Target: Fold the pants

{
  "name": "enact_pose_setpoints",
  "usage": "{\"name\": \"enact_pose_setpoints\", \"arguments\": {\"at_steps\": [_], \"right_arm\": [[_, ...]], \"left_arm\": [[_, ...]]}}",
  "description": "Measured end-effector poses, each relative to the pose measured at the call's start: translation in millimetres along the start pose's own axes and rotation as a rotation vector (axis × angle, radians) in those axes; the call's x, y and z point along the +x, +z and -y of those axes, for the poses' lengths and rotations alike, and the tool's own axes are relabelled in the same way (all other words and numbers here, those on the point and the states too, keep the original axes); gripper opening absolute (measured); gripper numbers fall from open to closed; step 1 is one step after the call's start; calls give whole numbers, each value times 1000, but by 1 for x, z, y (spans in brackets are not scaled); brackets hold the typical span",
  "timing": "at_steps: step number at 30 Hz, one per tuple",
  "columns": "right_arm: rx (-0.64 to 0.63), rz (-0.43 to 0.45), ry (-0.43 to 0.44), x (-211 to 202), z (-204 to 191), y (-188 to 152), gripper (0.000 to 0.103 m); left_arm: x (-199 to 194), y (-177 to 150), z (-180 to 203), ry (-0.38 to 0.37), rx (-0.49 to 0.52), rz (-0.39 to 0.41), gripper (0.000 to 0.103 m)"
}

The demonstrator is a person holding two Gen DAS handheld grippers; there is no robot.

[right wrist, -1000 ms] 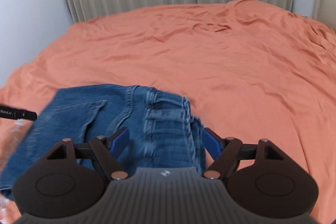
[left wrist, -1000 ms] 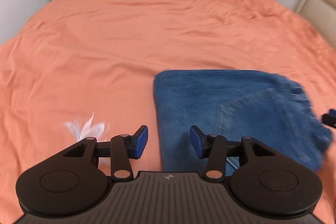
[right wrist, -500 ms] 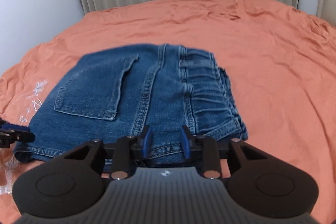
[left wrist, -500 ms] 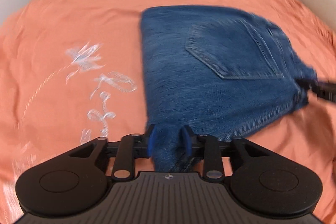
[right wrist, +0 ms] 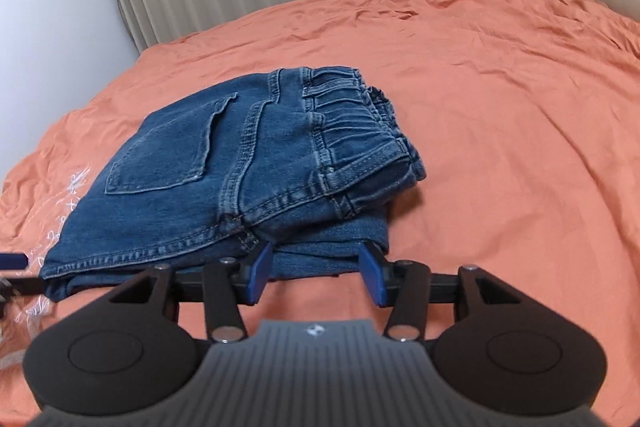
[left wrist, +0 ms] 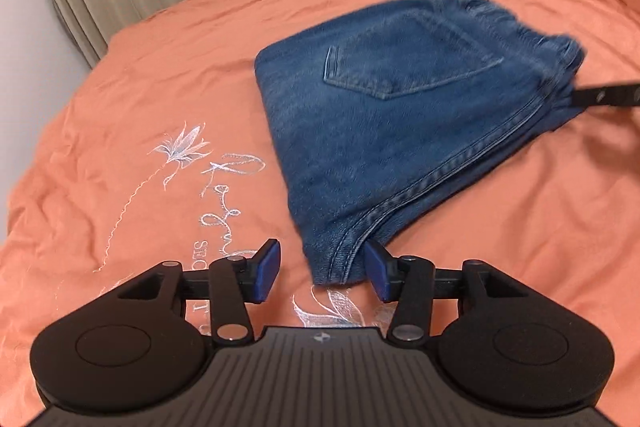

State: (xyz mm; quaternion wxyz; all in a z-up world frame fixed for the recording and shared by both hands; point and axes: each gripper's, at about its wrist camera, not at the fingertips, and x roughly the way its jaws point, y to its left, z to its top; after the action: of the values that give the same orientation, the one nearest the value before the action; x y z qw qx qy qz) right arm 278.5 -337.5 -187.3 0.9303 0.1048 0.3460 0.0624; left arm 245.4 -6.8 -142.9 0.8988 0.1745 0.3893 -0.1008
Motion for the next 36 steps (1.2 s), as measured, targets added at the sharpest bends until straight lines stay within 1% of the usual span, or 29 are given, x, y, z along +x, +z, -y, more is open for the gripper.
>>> {"name": "enact_pose_setpoints", "arguments": {"at_steps": [1,2,3,4,5,6,8,9,11,14,16,18,19,21,24,25,26,27,28,29,30,31,33,35,36], "right_arm": [[-1,10,-7,0,1,-1,46],[-4,15,-11,1,2,0,46],[-5,20,-13,3,4,0,46],[-5,22,-15,4,5,-2,46],[-3,19,-15,6,7,-3,46],[5,11,-18,8,9,-5,46],[38,-11,-14,11,15,-6,45],[51,-20,-8,12,17,-6,45],[61,-27,-2,12,20,-7,44],[82,-37,11,17,25,-8,35],[98,-50,11,21,30,-9,30],[105,-58,12,23,34,-11,25],[105,-61,12,24,35,-11,24],[98,-67,10,25,37,-12,19],[100,-75,3,25,40,-12,16],[114,-70,9,22,42,-12,17],[127,-63,17,19,43,-11,21],[141,-56,26,15,45,-10,30],[155,-50,38,10,46,-9,36],[175,-36,58,5,47,-8,45],[195,-18,80,-1,48,-6,50],[214,-2,99,-5,50,-5,53],[240,26,132,-12,51,-1,68],[259,52,147,-12,52,2,70],[268,54,150,-9,53,4,70]], "left_arm": [[5,0,-1,-3,-25,0,56],[10,0,-4,-17,-60,-6,53],[14,1,-7,-35,-84,-14,38],[13,2,-9,-60,-92,-11,28],[9,4,-7,-44,-82,4,26],[2,7,-5,-26,-50,29,24],[-15,9,-1,11,16,87,23],[-19,11,-2,10,36,90,21],[-14,9,-8,-1,51,53,20],[8,-2,-9,11,96,7,19],[26,-10,-9,9,74,-28,19],[39,-14,-8,18,49,-39,19],[42,-15,-6,22,46,-42,19],[45,-14,-5,23,44,-50,19],[38,-9,-7,8,76,-66,21],[33,-8,-7,3,92,-61,28],[28,-7,-7,-3,117,-61,29],[23,-5,-8,-10,143,-65,35],[17,-3,-10,-11,161,-70,42],[12,-1,-13,-18,164,-74,44],[7,1,-17,-33,150,-78,46],[1,4,-21,-50,123,-78,47],[-8,9,-30,-85,58,-65,49],[-15,17,-39,-113,-12,-32,56],[-16,22,-44,-127,-42,-20,62]]}}
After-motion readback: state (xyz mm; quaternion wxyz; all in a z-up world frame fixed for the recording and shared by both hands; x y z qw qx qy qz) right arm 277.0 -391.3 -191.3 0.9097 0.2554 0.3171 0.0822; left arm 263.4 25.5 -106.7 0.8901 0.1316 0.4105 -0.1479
